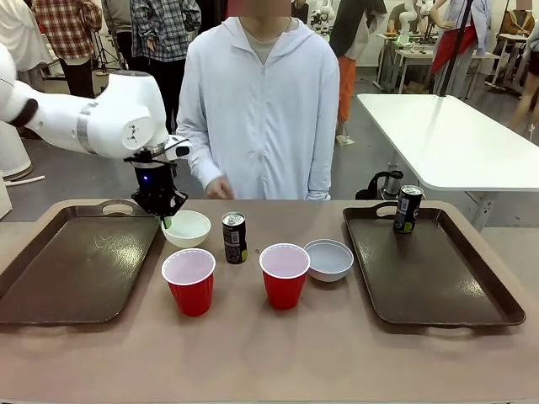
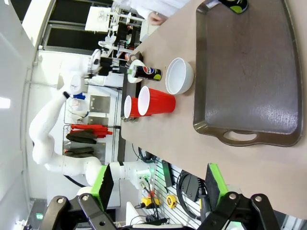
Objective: Prepare tableware on both trays.
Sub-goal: Pick up a Picnic Bowl from the table and place it on a Handle tray.
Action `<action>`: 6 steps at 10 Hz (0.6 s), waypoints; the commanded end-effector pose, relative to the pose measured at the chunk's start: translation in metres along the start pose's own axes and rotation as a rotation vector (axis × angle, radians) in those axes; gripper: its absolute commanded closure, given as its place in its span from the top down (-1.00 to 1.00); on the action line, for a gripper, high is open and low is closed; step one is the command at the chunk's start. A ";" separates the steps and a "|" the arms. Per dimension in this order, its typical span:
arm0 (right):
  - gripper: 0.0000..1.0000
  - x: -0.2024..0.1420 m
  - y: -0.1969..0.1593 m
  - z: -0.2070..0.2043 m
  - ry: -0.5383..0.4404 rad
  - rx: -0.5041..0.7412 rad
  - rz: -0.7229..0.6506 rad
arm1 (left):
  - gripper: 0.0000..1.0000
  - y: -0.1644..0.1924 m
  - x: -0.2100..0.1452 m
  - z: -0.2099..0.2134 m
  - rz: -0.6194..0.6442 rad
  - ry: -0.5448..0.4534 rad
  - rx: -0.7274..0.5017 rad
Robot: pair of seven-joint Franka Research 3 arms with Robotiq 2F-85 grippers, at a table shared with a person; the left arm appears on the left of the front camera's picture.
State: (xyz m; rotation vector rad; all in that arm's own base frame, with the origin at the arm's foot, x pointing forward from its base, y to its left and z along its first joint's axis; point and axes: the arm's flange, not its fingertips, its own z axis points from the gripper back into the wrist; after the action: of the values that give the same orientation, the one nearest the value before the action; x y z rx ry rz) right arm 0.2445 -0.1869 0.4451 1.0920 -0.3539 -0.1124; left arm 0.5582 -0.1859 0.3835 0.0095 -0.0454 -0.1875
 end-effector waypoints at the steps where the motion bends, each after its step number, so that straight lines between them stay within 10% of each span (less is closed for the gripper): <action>1: 1.00 0.000 0.000 0.000 -0.009 0.017 0.014 | -1.00 0.012 -0.049 0.058 0.055 0.005 0.021; 6: 1.00 0.000 0.000 0.000 -0.009 0.017 0.014 | -1.00 0.092 -0.123 0.109 0.090 -0.031 -0.041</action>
State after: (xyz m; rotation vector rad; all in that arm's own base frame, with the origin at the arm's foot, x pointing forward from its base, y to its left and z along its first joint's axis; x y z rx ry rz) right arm 0.2446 -0.1870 0.4450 1.0921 -0.3532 -0.1129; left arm 0.4531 -0.0882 0.4984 0.0158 -0.0755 -0.0941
